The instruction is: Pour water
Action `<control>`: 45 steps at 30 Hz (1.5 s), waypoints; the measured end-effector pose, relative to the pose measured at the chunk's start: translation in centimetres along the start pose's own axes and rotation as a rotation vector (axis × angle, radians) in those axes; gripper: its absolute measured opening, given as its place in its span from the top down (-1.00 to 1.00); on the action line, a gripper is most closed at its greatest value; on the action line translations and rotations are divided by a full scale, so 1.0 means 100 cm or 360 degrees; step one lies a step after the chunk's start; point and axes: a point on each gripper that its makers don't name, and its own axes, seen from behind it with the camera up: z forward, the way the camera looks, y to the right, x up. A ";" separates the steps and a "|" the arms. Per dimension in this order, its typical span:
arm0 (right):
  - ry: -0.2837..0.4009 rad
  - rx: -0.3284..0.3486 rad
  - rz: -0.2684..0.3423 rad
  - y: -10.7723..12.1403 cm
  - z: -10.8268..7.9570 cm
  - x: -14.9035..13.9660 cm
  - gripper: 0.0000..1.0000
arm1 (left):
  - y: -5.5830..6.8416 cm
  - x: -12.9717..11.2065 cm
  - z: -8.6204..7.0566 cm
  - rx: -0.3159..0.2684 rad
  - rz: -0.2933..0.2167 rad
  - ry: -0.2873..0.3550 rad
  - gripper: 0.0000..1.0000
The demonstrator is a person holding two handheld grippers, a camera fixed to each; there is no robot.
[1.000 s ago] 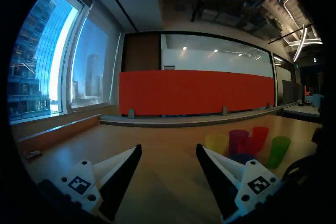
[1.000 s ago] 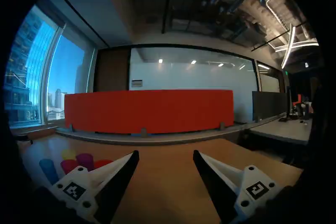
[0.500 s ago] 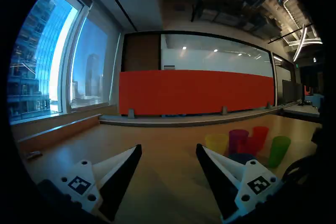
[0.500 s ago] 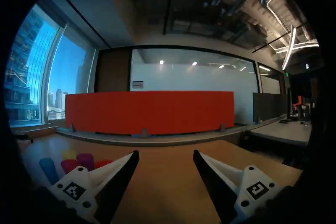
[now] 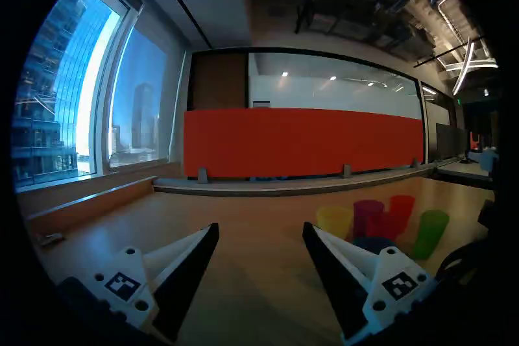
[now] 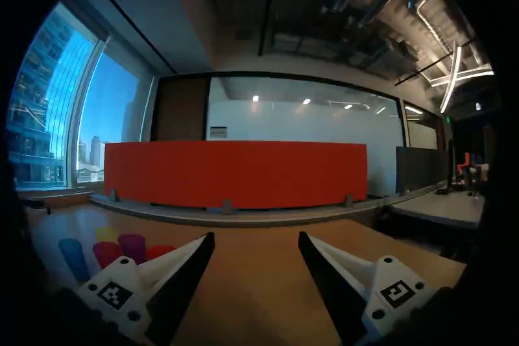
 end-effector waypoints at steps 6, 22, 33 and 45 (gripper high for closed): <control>-0.0014 0.0004 -0.0018 -0.002 0.005 -0.013 -1.00 | 0.000 0.000 0.000 0.0000 0.0000 0.0000 -0.92; -0.0077 0.0039 0.0000 -0.002 0.008 -0.041 -1.00 | 0.001 0.000 0.000 0.0000 0.0000 0.0000 -0.92; -0.0114 0.0041 0.0010 0.000 0.008 -0.051 -1.00 | 0.001 -0.001 0.001 0.0000 0.0000 0.0000 -0.92; -0.0117 0.0037 0.0008 0.001 0.009 -0.051 -1.00 | 0.000 0.000 0.000 0.0000 0.0000 0.0000 -0.92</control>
